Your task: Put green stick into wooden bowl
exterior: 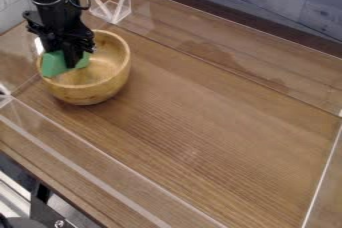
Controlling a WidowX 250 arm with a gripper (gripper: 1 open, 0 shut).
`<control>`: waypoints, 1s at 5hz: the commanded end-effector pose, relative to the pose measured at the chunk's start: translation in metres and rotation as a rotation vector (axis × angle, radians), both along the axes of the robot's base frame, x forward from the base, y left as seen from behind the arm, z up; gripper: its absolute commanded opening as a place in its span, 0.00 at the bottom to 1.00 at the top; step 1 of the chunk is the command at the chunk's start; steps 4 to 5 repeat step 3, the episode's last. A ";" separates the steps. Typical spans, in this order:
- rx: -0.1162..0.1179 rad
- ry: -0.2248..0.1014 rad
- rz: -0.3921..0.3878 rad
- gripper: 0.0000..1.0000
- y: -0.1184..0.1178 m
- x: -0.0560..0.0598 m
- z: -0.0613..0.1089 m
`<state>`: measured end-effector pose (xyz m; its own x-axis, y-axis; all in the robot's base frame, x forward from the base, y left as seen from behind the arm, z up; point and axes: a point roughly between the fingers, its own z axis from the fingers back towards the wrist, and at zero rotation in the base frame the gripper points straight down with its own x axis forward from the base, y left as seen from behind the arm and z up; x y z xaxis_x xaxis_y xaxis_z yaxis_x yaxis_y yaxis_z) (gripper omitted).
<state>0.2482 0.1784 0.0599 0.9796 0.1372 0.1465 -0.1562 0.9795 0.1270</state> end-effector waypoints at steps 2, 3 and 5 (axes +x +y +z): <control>0.022 -0.001 0.008 0.00 0.006 0.003 0.000; 0.024 0.004 0.011 0.00 0.007 0.003 -0.002; 0.024 0.004 0.011 0.00 0.007 0.003 -0.002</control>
